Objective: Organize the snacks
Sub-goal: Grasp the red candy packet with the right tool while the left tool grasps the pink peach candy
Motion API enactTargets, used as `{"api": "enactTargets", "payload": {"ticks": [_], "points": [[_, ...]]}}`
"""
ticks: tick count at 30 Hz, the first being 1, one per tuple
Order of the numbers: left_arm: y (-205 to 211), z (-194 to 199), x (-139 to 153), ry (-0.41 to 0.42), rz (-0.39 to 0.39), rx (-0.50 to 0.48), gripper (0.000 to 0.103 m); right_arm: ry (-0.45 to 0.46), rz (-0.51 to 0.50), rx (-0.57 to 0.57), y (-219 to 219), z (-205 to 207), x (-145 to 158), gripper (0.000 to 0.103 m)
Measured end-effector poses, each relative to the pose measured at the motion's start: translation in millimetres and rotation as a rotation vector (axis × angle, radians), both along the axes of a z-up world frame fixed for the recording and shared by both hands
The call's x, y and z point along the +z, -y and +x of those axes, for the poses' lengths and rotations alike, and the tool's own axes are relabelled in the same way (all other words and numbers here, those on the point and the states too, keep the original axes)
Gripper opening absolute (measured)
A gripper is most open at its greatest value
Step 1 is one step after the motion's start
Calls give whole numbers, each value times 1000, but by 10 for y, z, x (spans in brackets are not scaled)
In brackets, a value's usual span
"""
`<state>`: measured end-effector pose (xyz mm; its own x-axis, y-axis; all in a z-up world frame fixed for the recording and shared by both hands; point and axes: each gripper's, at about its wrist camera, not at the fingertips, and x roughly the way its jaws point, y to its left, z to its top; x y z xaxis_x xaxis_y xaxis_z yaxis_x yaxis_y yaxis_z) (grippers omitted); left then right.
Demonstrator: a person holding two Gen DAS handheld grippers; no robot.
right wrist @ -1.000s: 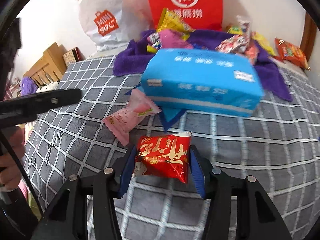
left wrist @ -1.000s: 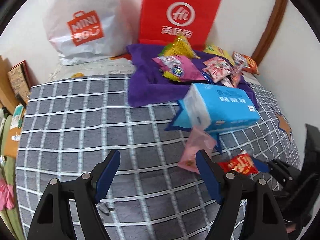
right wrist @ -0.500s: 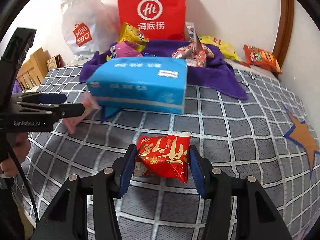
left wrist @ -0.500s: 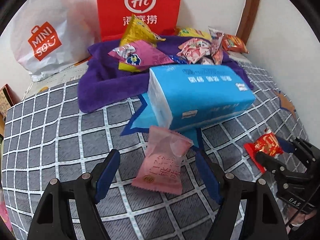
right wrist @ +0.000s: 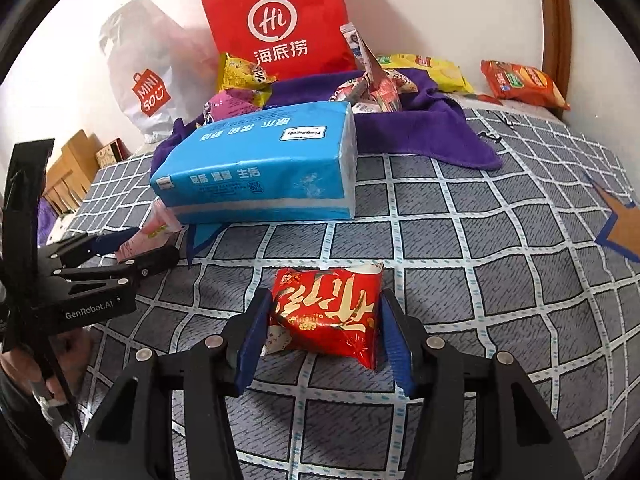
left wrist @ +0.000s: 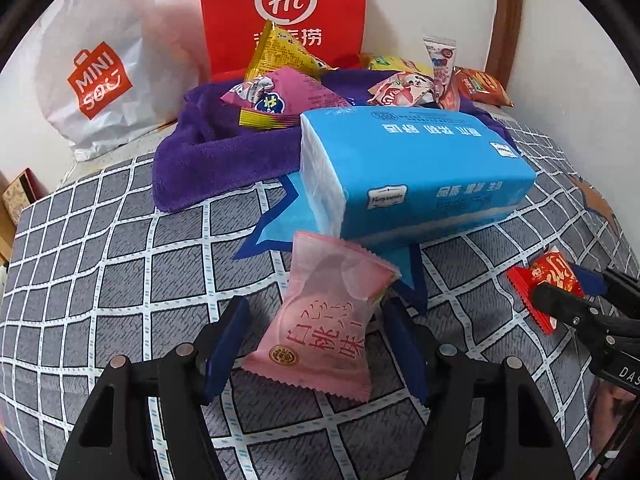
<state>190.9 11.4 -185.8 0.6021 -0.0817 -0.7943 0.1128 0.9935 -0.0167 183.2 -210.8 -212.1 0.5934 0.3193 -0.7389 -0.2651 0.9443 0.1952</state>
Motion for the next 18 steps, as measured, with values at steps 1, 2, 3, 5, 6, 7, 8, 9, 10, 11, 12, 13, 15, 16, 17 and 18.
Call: {"api": "enactTargets", "payload": {"ticks": [1,2,3,5,6,7,8,9,10,11,12,13,15,16,17,18], "points": [[-1,1,-2,0,-2,0,67,-2,6,0,6,2,-3,53],[0,1,-2,0,-2,0,67,-5,13,1,19,9,-6,53],[0,0,-4,0,-2,0,67,-6,18,1,23,13,-8,53],[6,-1,-6,-1,7,-1,67,-6,16,1,25,16,-9,53],[10,-1,-8,-1,10,-1,67,-6,12,3,19,18,-10,54],[15,-2,-8,-2,8,-2,67,-7,5,5,7,19,-13,55],[19,1,-6,-4,2,-5,67,-6,-10,12,-19,18,-13,57],[14,1,-7,-3,-2,-5,67,-2,-40,16,-59,17,-14,58],[16,2,-8,-3,-5,-5,67,-1,-54,20,-84,12,-15,59],[17,3,-9,-4,-6,-5,67,1,-74,27,-114,9,-18,61],[19,4,-11,-4,-5,-5,67,4,-95,34,-144,6,-21,62],[14,4,-10,-4,-3,-5,67,5,-106,36,-159,0,-23,62],[2,2,-9,-2,-7,-1,67,6,-118,37,-171,-4,-26,62],[-4,1,-4,0,-11,3,60,7,-116,37,-165,-6,-26,62],[-30,-3,7,6,-19,12,55,7,-113,37,-160,-6,-24,62],[-47,-6,16,9,-28,15,49,6,-107,36,-147,-5,-21,60]]}}
